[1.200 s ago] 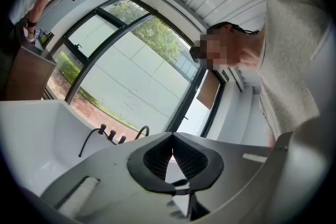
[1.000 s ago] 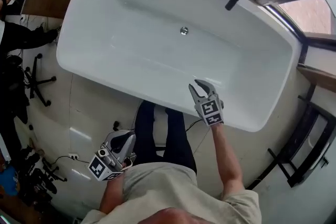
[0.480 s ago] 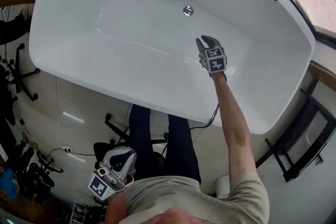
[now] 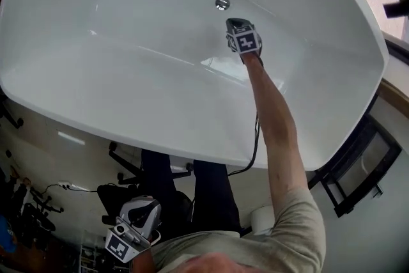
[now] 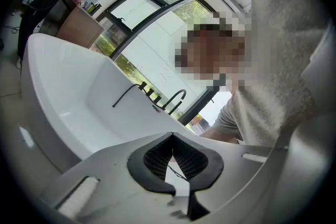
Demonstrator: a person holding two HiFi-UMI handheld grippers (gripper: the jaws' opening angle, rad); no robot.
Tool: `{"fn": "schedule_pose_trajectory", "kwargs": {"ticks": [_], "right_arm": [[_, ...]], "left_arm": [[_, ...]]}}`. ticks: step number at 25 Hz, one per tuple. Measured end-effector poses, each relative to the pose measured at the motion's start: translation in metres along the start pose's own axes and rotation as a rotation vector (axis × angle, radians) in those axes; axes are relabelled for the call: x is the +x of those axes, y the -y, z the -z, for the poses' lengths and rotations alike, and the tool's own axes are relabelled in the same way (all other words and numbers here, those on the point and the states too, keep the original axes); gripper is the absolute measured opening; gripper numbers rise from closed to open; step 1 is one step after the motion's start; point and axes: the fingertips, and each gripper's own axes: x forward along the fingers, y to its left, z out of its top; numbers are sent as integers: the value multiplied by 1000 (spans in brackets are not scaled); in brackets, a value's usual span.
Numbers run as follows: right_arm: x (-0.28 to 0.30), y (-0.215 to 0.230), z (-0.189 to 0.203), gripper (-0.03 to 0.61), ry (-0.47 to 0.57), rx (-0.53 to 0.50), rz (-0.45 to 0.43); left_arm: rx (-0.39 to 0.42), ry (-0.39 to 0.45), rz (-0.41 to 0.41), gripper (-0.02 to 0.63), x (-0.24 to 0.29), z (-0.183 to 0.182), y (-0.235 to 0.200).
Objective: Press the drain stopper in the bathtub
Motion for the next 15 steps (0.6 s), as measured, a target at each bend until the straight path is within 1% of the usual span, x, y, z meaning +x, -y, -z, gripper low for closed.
{"fn": "schedule_pose_trajectory", "kwargs": {"ticks": [1, 5, 9, 13, 15], "right_arm": [[11, 3, -2, 3, -4, -1, 3], [40, 21, -12, 3, -34, -27, 64], [72, 36, -11, 3, -51, -33, 91], [86, 47, -39, 3, 4, -56, 118], [94, 49, -41, 3, 1, -72, 125]], "left_arm": [[-6, 0, -11, -3, 0, 3, -6], [-20, 0, -43, -3, 3, 15, -23], [-46, -5, -64, -3, 7, 26, -31], [-64, -12, -72, -3, 13, 37, -38], [-76, -13, -80, -3, 14, 40, -42]]}}
